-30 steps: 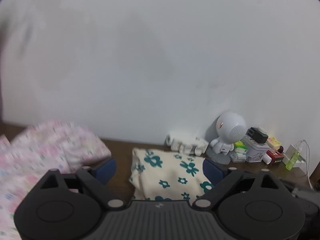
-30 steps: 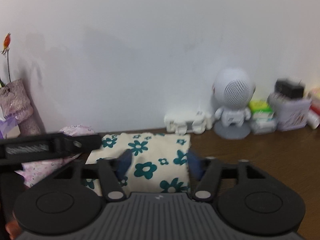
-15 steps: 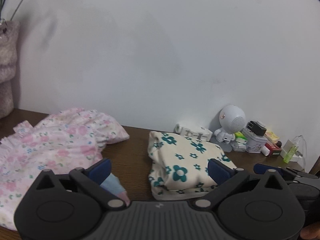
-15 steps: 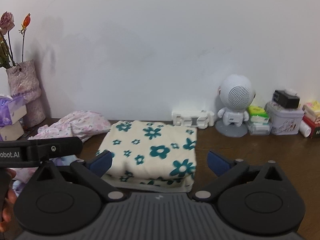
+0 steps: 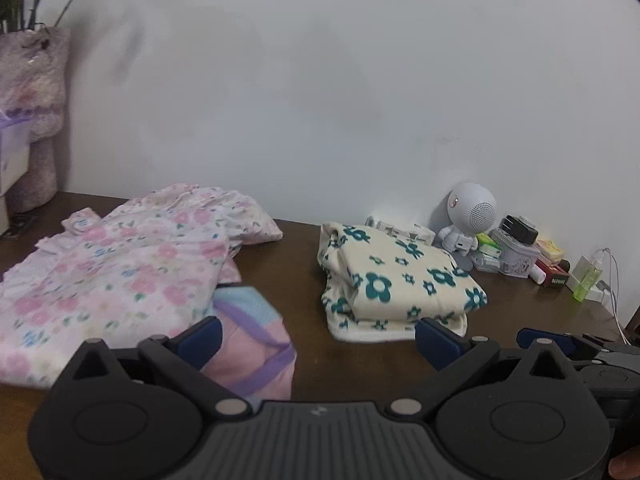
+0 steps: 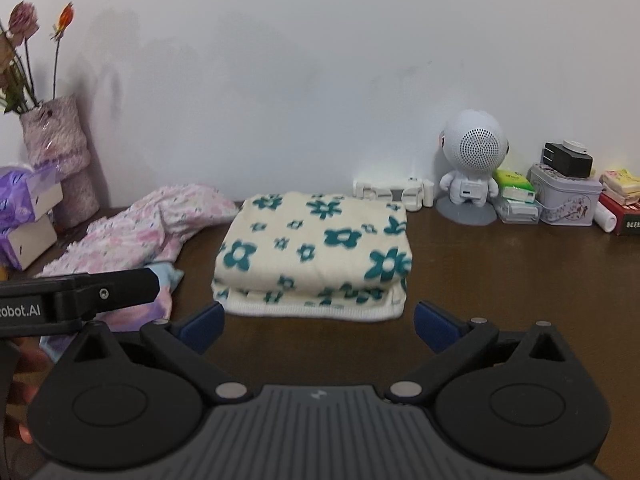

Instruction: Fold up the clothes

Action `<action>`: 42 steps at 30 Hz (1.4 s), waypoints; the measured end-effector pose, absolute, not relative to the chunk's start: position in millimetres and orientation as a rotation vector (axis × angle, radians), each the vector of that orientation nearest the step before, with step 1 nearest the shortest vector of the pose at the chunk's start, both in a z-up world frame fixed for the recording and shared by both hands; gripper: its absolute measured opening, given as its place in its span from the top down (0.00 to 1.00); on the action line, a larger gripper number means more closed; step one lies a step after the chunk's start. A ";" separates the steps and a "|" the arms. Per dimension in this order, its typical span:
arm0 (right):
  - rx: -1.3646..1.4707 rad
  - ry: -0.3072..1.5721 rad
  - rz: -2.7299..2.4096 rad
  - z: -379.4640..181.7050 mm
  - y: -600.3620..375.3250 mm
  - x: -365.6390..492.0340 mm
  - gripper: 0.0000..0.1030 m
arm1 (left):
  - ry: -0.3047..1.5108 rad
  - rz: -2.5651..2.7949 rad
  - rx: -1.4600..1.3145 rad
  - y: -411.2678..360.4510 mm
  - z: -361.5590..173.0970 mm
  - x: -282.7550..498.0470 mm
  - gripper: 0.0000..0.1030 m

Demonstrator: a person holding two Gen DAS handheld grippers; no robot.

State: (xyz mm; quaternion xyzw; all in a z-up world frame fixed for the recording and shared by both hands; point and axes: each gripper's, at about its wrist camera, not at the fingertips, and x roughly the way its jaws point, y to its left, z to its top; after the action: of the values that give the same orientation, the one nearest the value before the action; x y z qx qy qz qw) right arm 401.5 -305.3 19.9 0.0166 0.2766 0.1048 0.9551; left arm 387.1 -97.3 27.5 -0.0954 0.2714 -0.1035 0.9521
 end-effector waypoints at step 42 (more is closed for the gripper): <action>0.007 0.596 0.332 39.3 -250.9 78.8 0.00 | 0.560 -0.274 -0.064 -11.9 44.4 32.3 0.00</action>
State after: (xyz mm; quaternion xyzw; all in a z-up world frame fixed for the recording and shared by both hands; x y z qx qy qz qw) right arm 78.8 -250.9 39.3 0.0034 0.2922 0.1627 0.9424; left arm 32.3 -11.9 44.4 -0.0316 0.2756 -0.1346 0.9513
